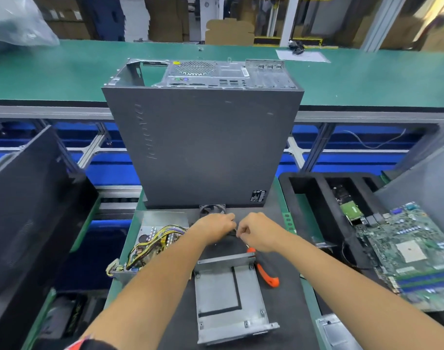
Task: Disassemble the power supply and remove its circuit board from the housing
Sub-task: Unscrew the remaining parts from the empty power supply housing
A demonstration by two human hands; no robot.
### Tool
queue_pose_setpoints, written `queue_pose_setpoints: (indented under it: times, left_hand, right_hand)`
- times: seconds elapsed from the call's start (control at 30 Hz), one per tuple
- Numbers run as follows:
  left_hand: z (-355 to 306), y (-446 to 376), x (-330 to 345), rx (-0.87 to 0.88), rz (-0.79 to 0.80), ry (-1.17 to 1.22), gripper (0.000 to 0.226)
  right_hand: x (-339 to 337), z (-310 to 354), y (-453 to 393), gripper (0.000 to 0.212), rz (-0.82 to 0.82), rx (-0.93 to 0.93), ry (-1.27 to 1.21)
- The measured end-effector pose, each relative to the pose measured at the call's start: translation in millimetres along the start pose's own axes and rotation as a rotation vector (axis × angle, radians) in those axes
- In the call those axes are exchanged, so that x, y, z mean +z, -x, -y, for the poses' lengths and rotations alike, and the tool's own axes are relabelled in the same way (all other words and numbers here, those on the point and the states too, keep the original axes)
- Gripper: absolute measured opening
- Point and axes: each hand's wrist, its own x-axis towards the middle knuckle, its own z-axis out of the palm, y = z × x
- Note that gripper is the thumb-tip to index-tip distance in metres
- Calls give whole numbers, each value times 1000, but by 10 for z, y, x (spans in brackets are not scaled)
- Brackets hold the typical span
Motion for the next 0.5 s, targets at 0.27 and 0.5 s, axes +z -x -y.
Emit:
queue_pose_setpoints:
  times: [0.27, 0.5]
  left_hand:
    - [184, 205, -248, -110, -114, 391, 13]
    - [384, 701, -274, -274, -255, 441, 18]
  right_hand:
    - [211, 64, -379, 14, 105, -11, -6]
    - [330, 152, -587, 18, 97, -63, 39]
